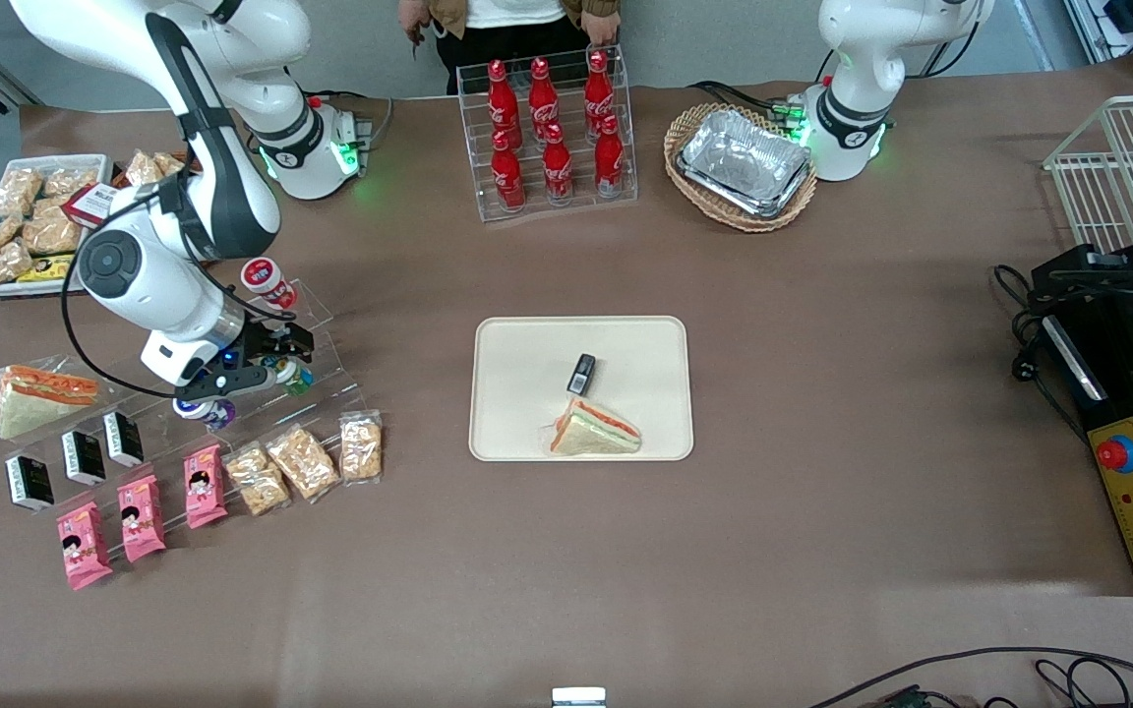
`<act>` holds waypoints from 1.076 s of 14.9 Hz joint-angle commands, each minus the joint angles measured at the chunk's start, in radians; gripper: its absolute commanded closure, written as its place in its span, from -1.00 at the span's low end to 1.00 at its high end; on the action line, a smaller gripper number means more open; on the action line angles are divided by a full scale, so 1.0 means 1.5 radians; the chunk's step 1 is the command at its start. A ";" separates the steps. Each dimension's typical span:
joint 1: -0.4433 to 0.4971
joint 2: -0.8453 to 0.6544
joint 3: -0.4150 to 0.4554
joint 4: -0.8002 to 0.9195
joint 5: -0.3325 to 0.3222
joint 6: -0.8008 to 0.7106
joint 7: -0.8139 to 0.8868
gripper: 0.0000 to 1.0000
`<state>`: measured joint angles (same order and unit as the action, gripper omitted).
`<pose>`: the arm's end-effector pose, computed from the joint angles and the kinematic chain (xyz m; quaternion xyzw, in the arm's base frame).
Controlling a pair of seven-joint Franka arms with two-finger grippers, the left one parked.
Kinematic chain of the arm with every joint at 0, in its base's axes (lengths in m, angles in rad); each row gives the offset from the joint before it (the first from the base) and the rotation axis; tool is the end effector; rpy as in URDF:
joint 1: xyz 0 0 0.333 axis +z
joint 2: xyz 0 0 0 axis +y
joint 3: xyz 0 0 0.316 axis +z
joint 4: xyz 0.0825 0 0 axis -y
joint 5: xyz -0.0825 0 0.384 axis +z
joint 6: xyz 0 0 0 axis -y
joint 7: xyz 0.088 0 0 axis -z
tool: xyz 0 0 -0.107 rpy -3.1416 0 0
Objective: Place green gum on tray
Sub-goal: 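Lower the right gripper and close it on the green gum bottle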
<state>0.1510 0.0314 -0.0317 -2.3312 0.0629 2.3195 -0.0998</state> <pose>0.5005 0.0612 0.3203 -0.9957 -0.0875 0.0217 0.0219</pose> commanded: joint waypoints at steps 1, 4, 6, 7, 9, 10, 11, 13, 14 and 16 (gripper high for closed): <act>0.011 0.007 -0.003 -0.018 -0.006 0.037 -0.006 -0.59; 0.011 0.001 -0.003 -0.014 -0.006 0.028 -0.017 0.26; 0.010 -0.012 -0.005 -0.010 -0.006 0.012 -0.037 0.45; 0.010 -0.018 -0.005 -0.001 -0.006 -0.001 -0.037 0.45; 0.010 -0.030 -0.006 0.038 -0.006 -0.065 -0.036 0.45; 0.010 -0.032 -0.006 0.074 -0.005 -0.121 -0.036 0.45; 0.010 -0.034 -0.006 0.110 -0.004 -0.186 -0.035 0.45; 0.009 -0.037 -0.007 0.191 -0.002 -0.292 -0.034 0.45; 0.009 -0.039 -0.008 0.231 0.000 -0.345 -0.030 0.45; 0.009 -0.049 -0.011 0.298 0.001 -0.418 -0.026 0.45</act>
<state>0.1609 -0.0408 -0.0374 -2.0373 0.0616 1.8540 -0.1415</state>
